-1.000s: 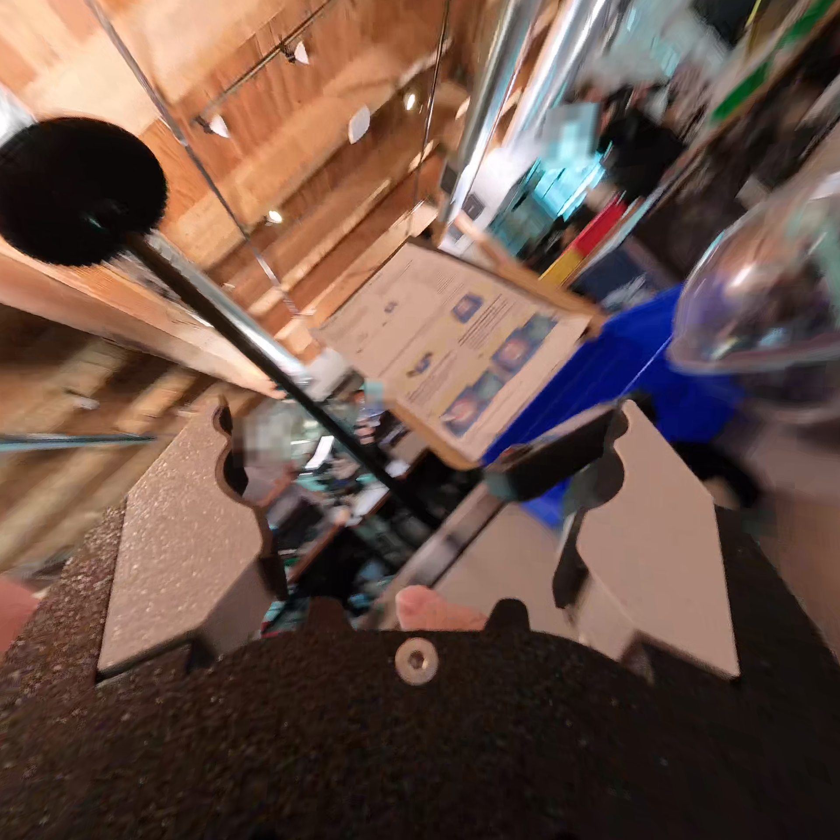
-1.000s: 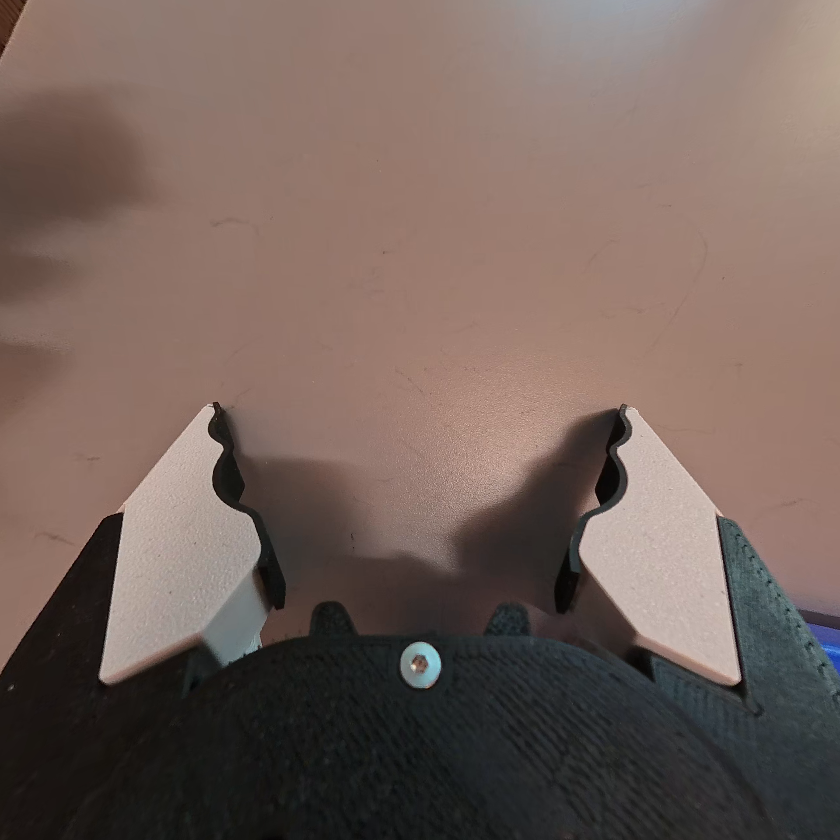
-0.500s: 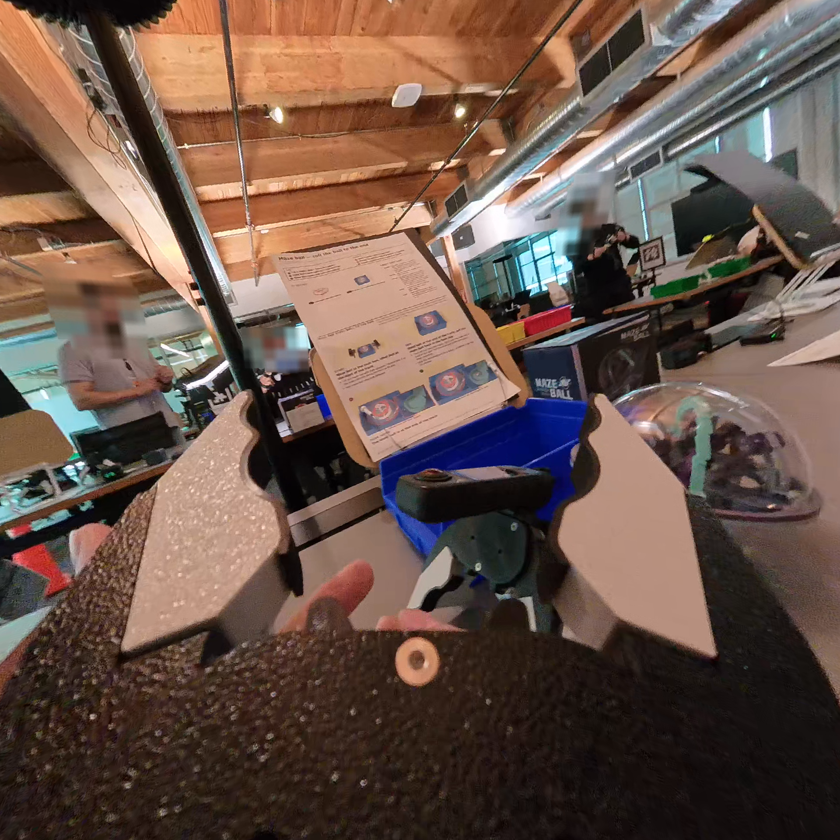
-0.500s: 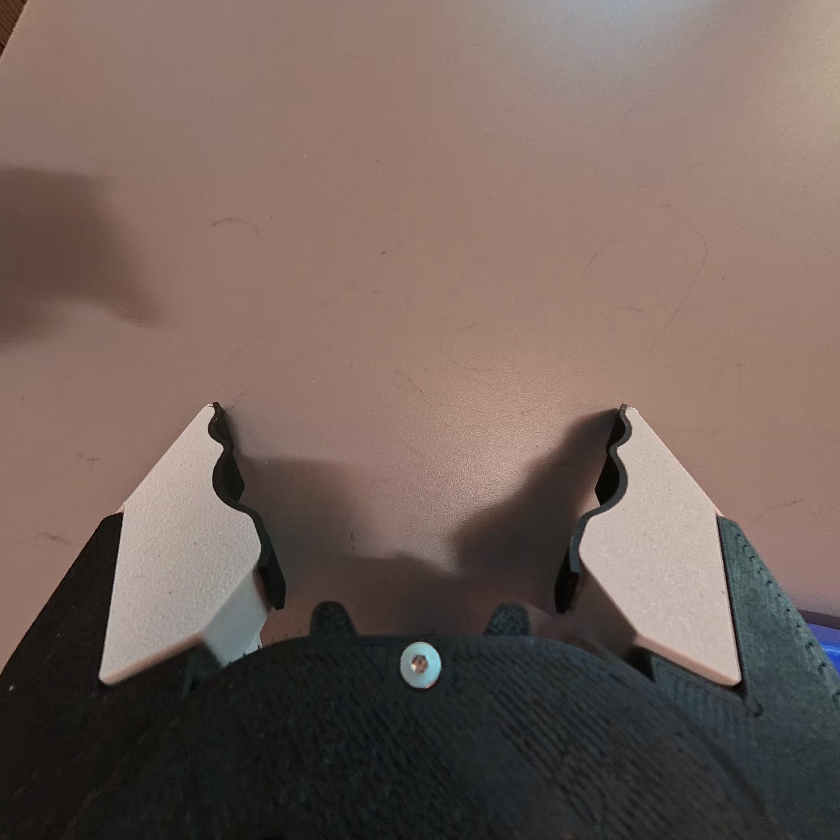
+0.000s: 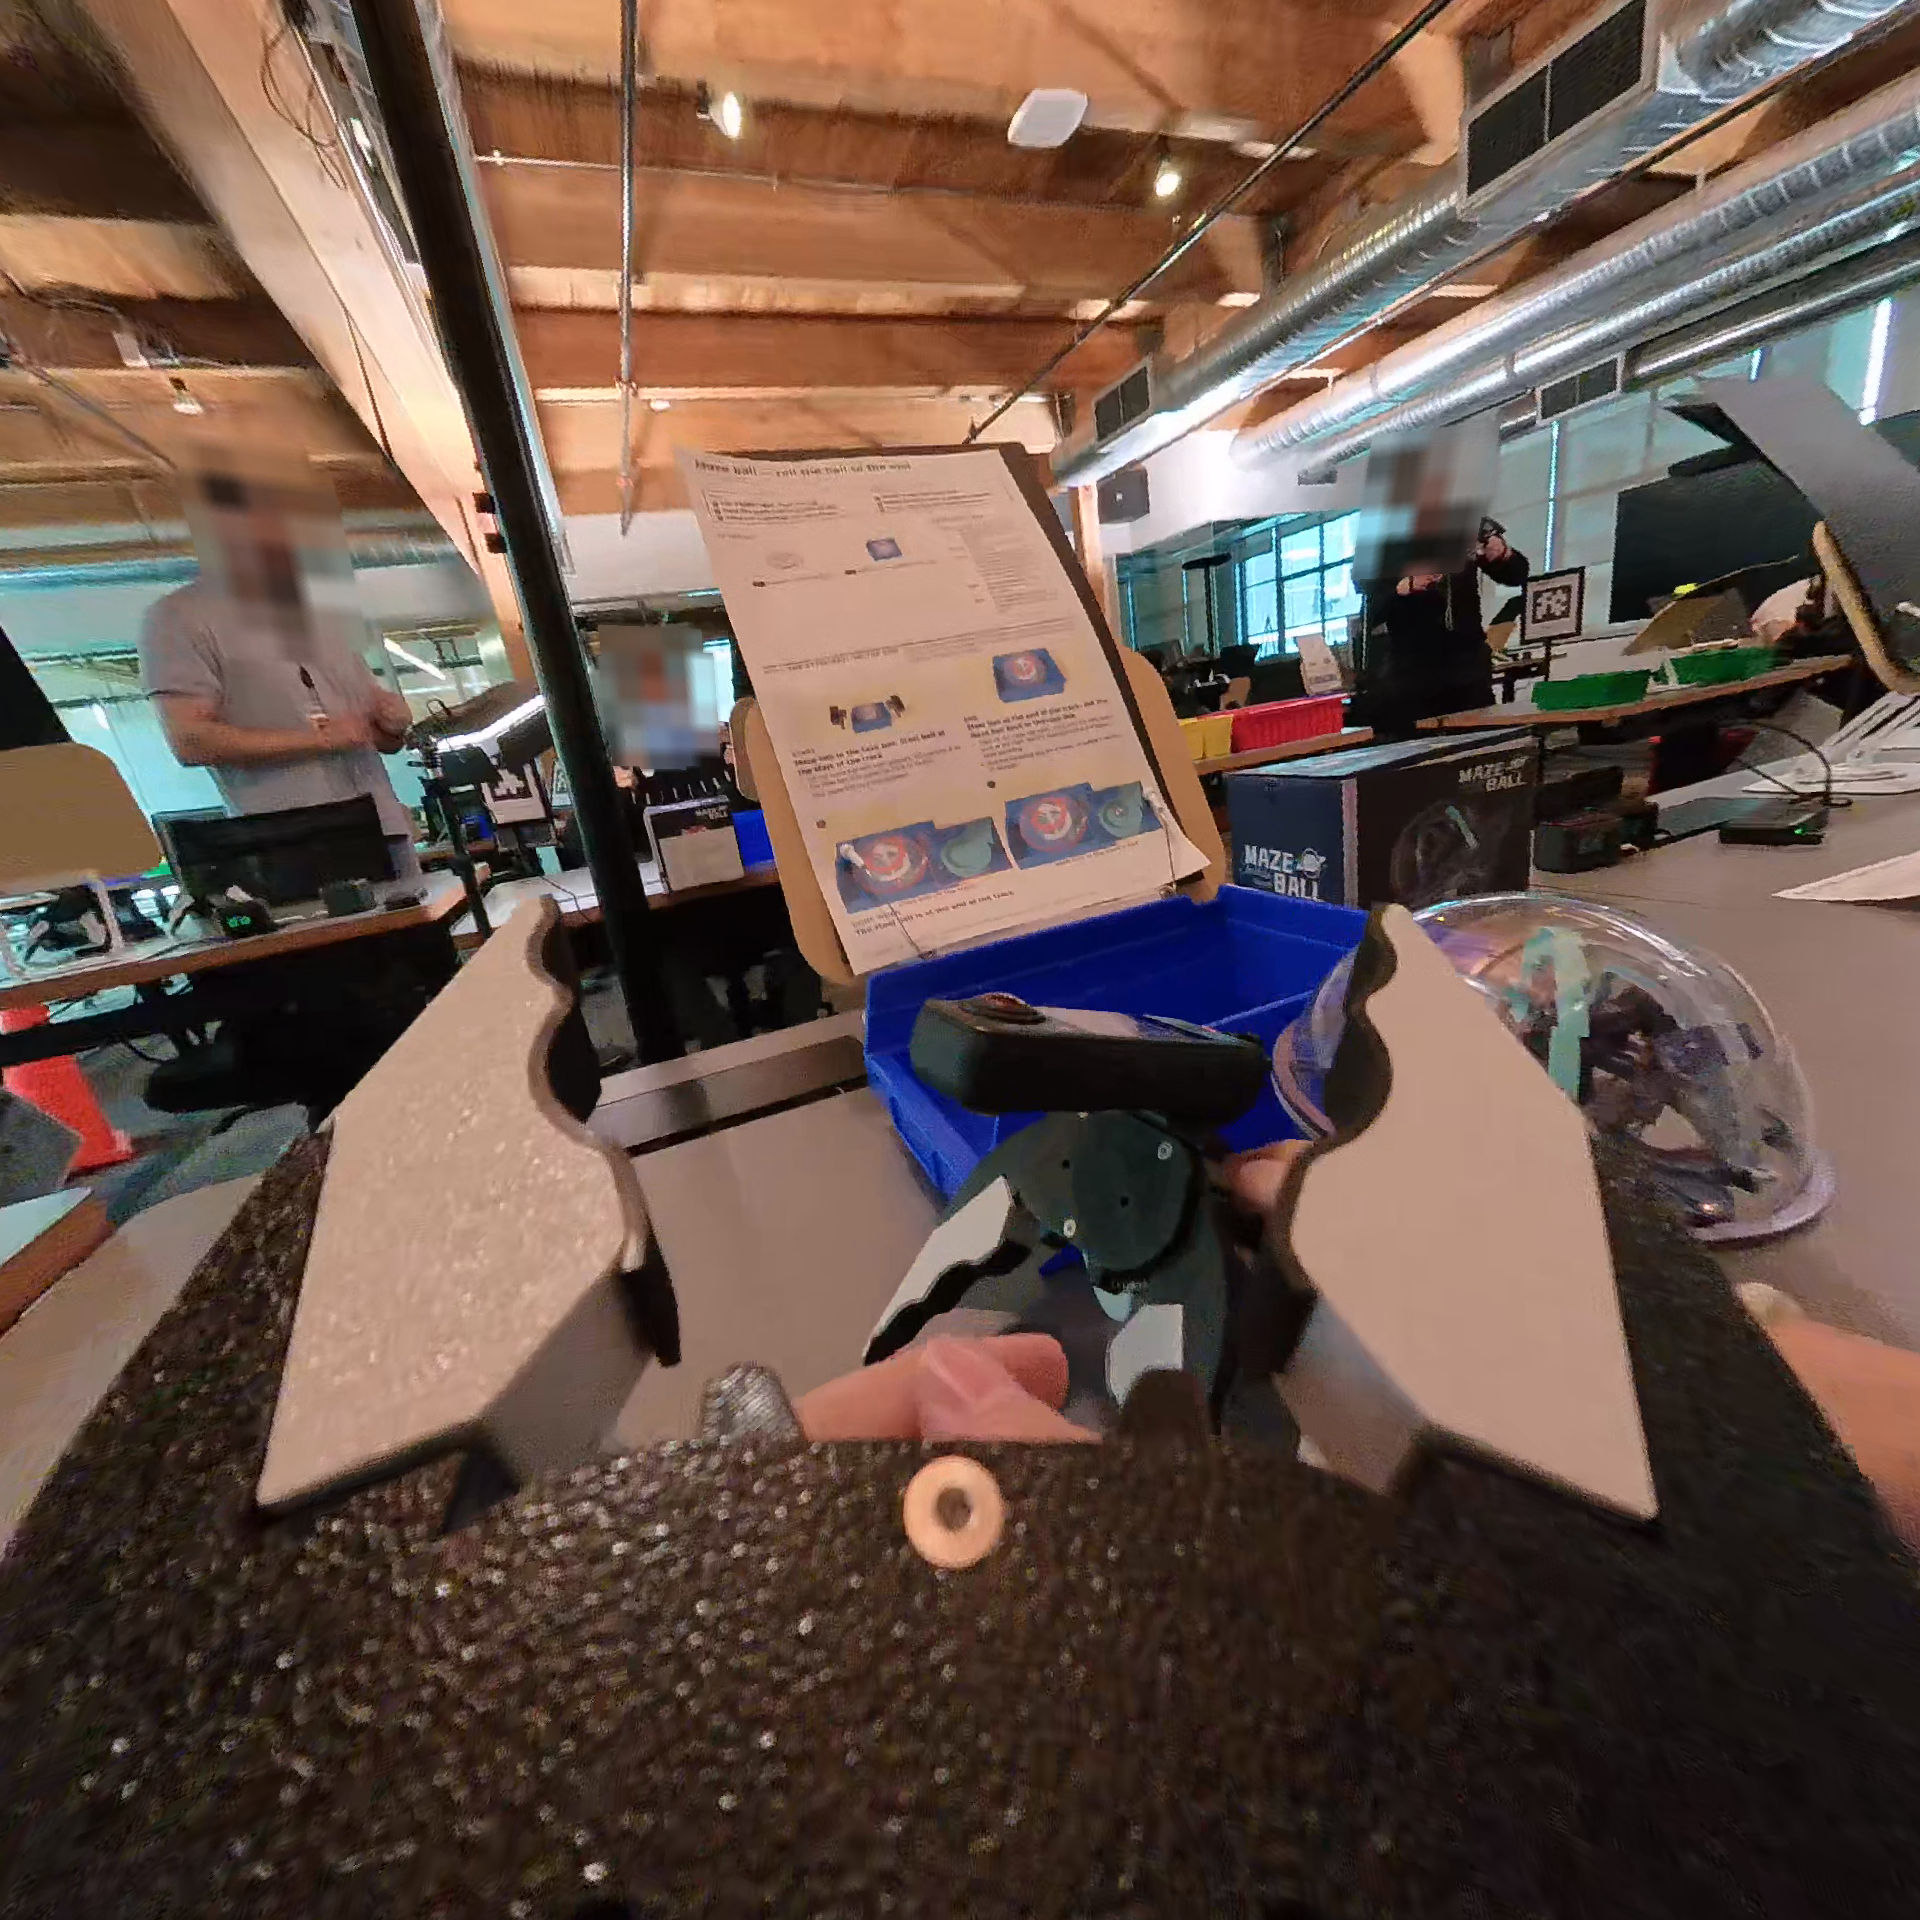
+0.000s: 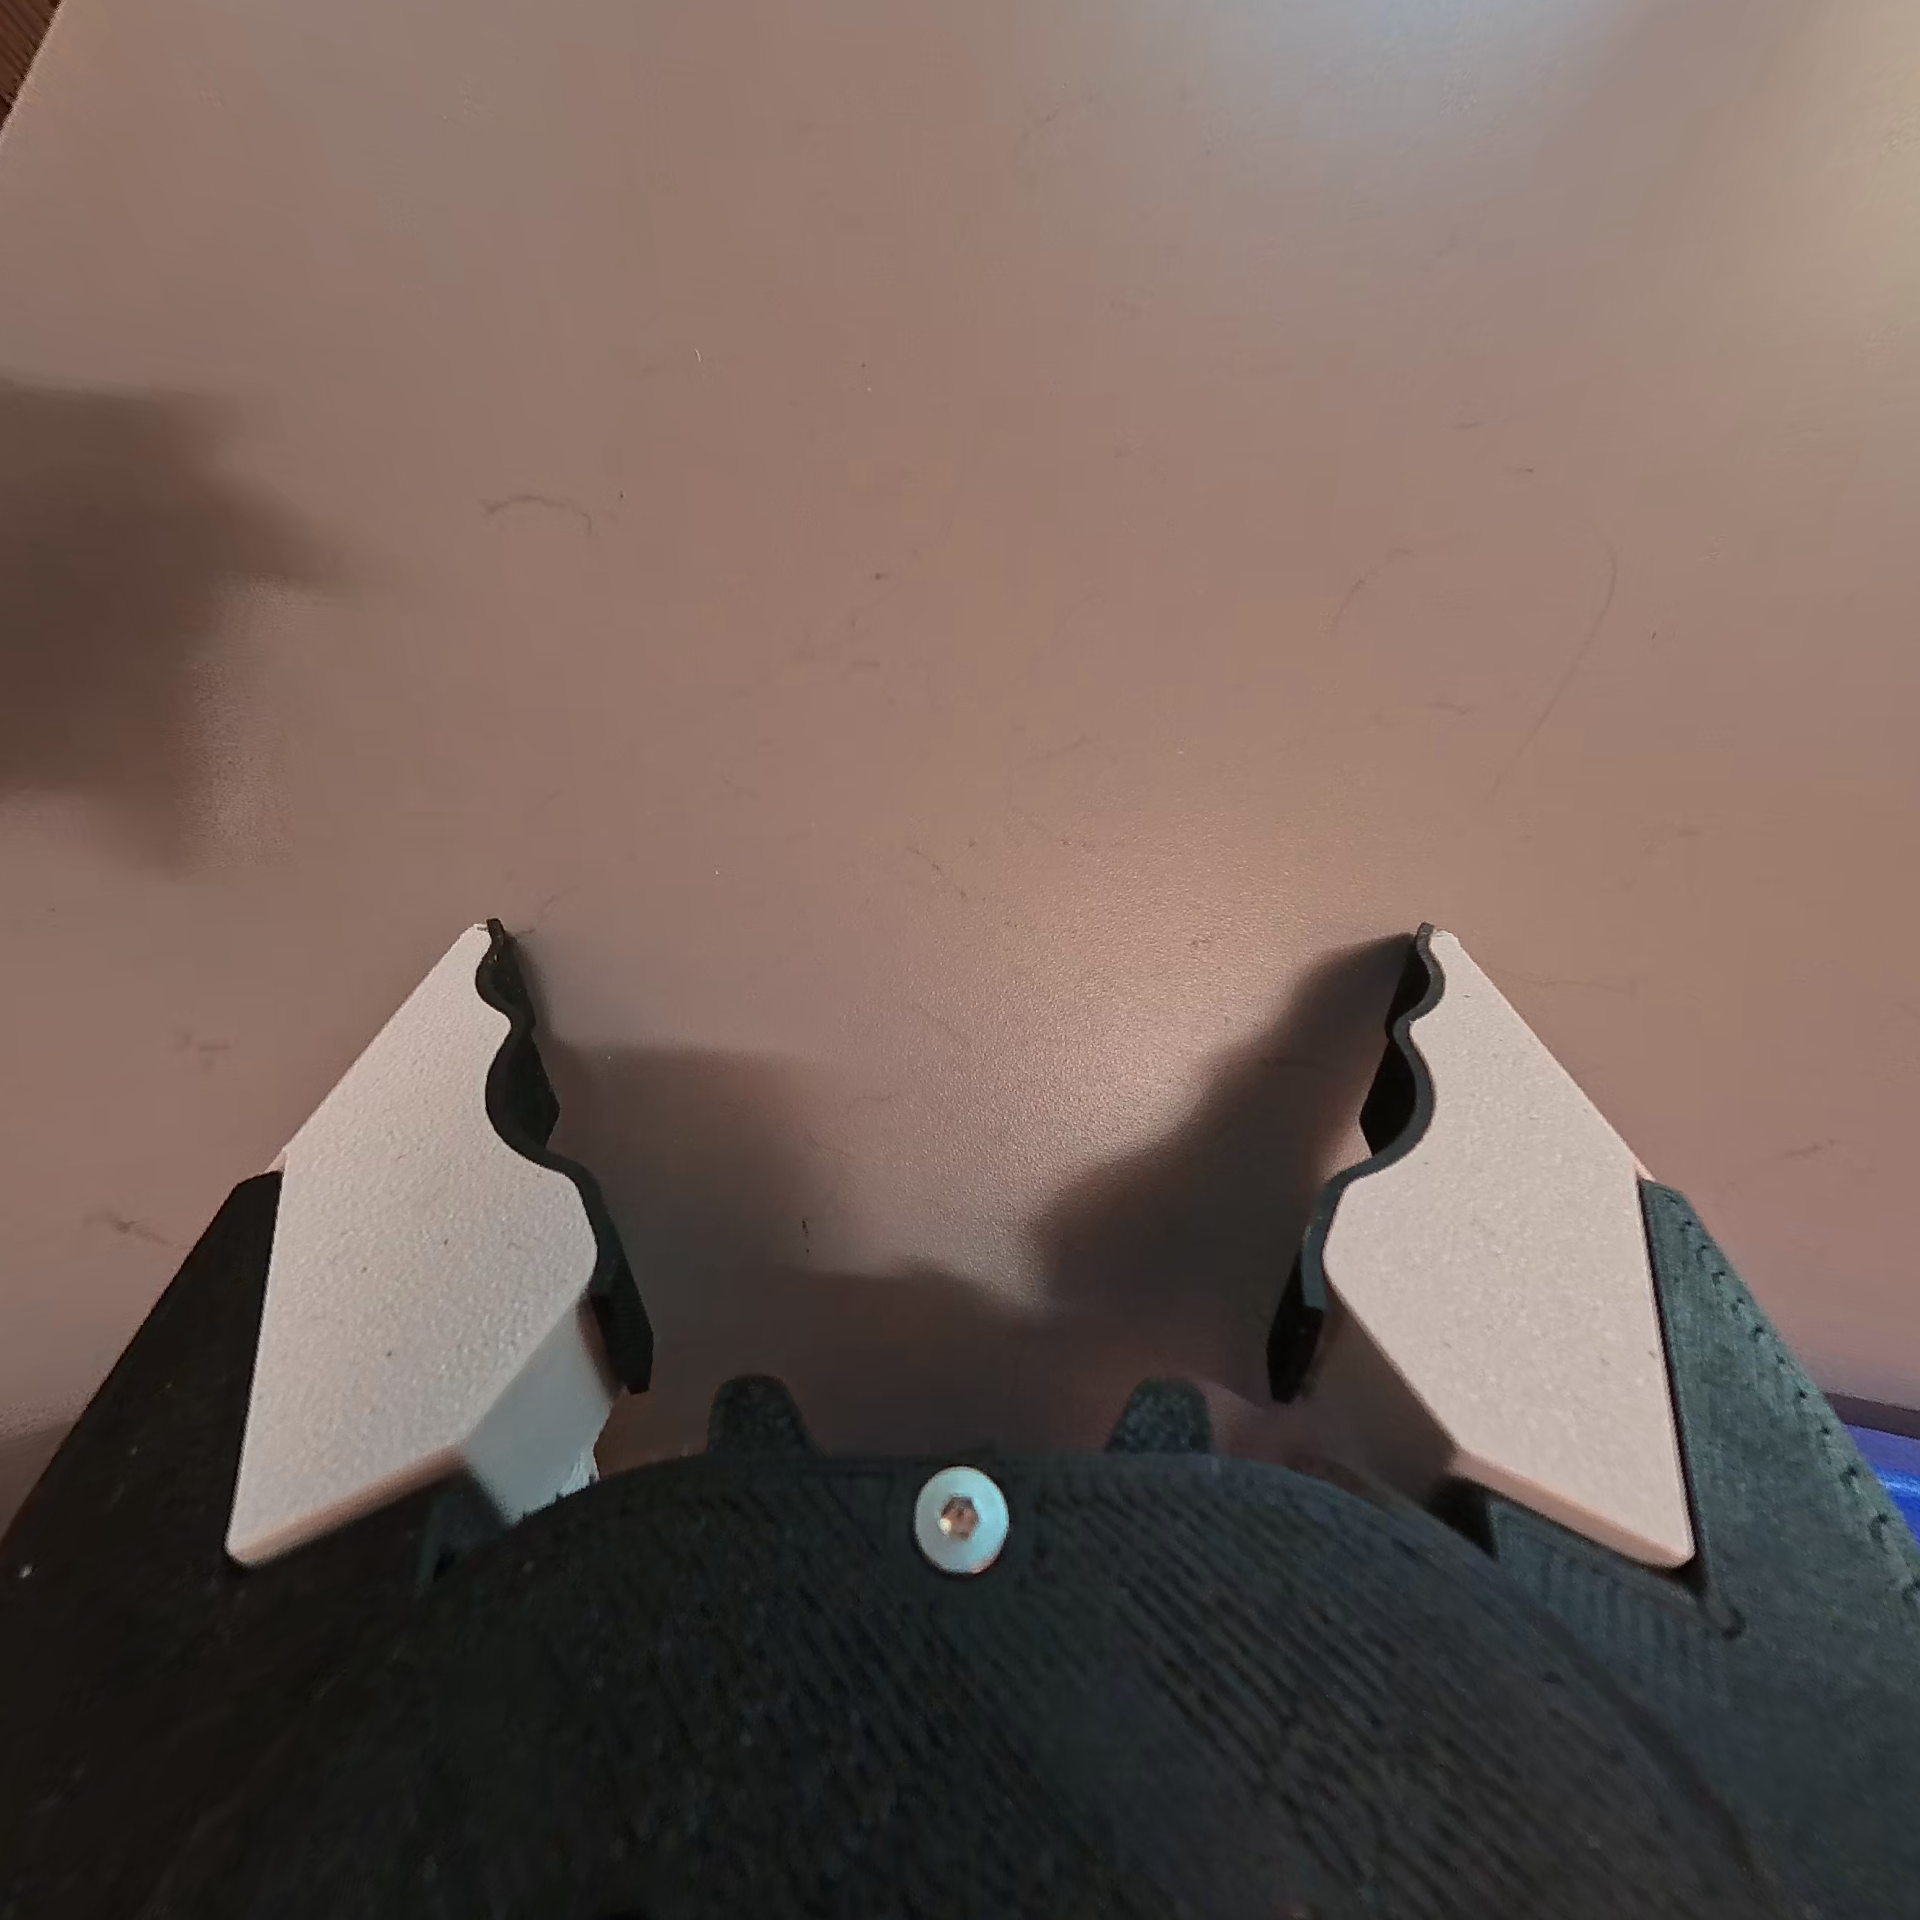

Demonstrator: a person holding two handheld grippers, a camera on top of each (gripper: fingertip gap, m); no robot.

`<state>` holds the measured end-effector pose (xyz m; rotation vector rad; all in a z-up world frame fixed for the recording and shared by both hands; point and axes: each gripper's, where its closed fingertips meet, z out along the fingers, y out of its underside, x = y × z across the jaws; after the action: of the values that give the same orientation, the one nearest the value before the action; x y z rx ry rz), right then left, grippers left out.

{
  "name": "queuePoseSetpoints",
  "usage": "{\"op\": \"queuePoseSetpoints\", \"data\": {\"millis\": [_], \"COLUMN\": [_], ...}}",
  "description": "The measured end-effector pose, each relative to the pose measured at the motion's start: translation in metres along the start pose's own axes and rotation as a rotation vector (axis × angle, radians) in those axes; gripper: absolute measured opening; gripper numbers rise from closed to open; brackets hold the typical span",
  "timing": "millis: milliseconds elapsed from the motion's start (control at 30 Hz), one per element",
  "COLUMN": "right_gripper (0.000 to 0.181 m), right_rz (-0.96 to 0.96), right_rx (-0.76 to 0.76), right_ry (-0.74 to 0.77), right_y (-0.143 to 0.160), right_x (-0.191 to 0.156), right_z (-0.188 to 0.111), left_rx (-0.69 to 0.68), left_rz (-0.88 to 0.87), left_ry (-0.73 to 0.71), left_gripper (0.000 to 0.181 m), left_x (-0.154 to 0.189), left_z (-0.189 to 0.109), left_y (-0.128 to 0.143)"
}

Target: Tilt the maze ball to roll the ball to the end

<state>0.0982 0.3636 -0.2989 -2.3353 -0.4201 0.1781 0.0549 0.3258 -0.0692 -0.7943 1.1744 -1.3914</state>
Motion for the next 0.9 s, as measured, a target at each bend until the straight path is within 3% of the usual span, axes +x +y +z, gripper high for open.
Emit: {"op": "queuePoseSetpoints", "data": {"millis": [167,333,400,433,467,533,633,700,833,900], "right_gripper": [0.157,0.157,0.157,0.154,0.134,0.089,0.130,0.156,0.158,0.157], "right_rz": [0.000,0.004,0.047,0.090,0.105,0.094,0.075,0.040,-0.023,-0.145], "right_rx": [0.000,-0.001,0.001,0.003,0.020,0.223,0.725,0.982,1.482,1.587], "right_ry": [0.000,0.004,0.038,0.042,0.008,0.038,0.101,-0.021,-0.226,-0.404], "right_y": [0.000,-0.002,-0.010,-0.019,-0.034,-0.092,-0.192,-0.235,-0.273,-0.275], "right_x": [-0.001,0.000,0.003,-0.001,-0.014,-0.035,-0.066,-0.100,-0.147,-0.181], "right_z": [0.000,0.002,0.009,0.012,0.010,-0.009,-0.079,-0.130,-0.231,-0.261], "left_rx": [0.143,0.075,0.138,0.187,0.232,0.296,0.394,0.487,0.517,0.549], "left_rz": [0.104,0.067,0.036,0.023,0.016,0.030,0.063,0.071,0.021,-0.010], "left_ry": [-0.020,0.057,0.048,0.032,0.013,-0.032,-0.046,0.024,0.172,0.242], "left_gripper": [0.135,0.156,0.157,0.156,0.156,0.156,0.156,0.157,0.157,0.157], "left_x": [-0.004,0.006,0.003,-0.001,-0.006,-0.015,-0.015,0.004,0.052,0.069], "left_z": [-0.022,-0.022,-0.029,-0.035,-0.043,-0.059,-0.084,-0.097,-0.085,-0.075], "left_y": [-0.018,0.001,-0.006,-0.012,-0.019,-0.030,-0.053,-0.073,-0.087,-0.096]}}
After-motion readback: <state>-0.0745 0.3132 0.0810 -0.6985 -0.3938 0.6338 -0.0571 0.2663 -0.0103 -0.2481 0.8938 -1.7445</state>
